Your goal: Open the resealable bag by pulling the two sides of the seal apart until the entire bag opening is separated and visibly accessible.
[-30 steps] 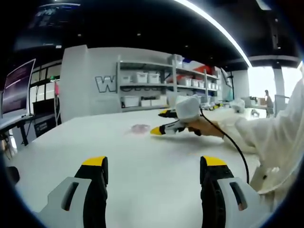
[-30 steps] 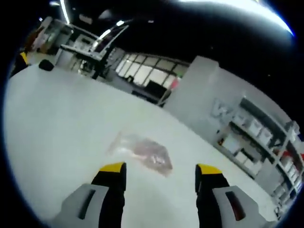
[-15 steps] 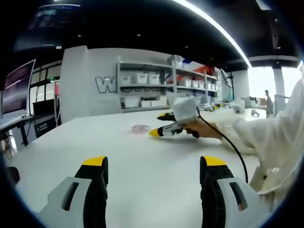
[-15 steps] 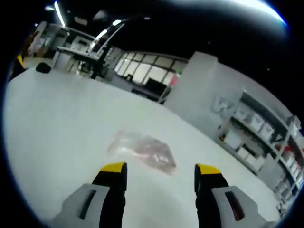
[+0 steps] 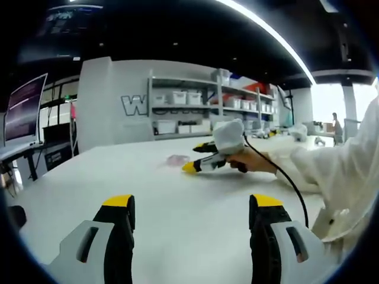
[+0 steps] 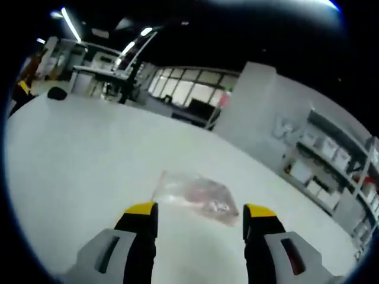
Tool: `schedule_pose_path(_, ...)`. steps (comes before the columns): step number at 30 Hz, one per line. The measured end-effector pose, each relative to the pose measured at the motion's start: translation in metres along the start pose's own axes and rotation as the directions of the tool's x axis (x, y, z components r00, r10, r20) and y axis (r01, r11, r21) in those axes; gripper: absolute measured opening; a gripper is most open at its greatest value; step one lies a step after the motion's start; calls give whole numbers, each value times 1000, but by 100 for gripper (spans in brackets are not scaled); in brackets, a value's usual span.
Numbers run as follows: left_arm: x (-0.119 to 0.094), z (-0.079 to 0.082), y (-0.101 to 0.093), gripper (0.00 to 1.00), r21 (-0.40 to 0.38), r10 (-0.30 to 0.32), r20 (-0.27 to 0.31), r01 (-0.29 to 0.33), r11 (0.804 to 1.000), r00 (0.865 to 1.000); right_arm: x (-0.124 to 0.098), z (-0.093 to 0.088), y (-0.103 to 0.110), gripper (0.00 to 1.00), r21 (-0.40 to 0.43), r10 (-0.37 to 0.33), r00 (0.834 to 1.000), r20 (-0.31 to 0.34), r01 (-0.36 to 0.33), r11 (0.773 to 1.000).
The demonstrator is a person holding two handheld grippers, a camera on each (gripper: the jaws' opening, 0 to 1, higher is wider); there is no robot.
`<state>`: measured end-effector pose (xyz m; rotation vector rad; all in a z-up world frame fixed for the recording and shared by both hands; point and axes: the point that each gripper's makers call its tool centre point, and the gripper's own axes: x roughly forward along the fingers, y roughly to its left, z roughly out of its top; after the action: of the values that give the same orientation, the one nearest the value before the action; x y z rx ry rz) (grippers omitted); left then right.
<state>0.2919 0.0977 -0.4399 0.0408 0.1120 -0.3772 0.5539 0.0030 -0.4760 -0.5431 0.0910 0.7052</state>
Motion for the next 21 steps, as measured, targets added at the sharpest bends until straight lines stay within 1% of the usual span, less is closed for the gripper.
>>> schedule_pose_path(4,0,0,0,78,-2,-1,3,1,1000,1000,2,0,3,57,-15,12,1000,-7,-12,1000)
schedule_pose_path(12,-1,-2,2,78,-6,4,-1,-4,1000,1000,5,3,8,57,-17,23,1000,2,-23,1000)
schedule_pose_path(17,-1,-2,2,78,-6,6,-2,-6,1000,1000,9,7,8,56,-47,25,1000,19,-24,999)
schedule_pose_path(19,-2,-2,2,78,-6,7,-3,-7,1000,1000,12,11,9,54,-57,27,999,46,-25,998)
schedule_pose_path(21,-2,-3,2,78,-7,7,-5,-7,1000,1000,16,24,15,50,-54,66,989,132,-60,997)
